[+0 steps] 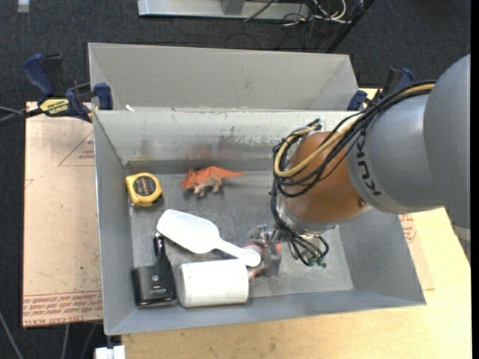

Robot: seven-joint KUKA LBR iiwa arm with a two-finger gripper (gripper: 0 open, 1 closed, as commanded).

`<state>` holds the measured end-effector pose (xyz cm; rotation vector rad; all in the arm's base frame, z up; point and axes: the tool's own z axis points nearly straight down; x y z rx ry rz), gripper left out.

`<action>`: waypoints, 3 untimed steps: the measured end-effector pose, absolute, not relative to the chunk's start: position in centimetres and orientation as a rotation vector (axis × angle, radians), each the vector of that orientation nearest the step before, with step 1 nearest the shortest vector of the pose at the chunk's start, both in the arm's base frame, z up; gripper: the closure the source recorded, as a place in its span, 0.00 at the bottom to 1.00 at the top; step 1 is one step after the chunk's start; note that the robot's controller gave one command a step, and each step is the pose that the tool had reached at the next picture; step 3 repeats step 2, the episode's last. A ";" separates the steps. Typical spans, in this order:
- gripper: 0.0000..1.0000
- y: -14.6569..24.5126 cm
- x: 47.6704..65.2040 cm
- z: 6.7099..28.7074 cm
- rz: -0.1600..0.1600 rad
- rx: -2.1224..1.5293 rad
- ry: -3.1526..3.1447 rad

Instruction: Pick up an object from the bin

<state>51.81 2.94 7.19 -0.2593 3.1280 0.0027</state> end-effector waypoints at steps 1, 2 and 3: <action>1.00 2.9 51.8 7.2 0.003 -0.259 3.128; 1.00 2.9 52.4 24.7 0.003 -0.303 3.120; 1.00 2.9 52.4 24.7 0.003 -0.303 3.120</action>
Offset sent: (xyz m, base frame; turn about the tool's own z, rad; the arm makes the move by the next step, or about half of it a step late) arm 0.0051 -0.0012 0.1749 -0.0301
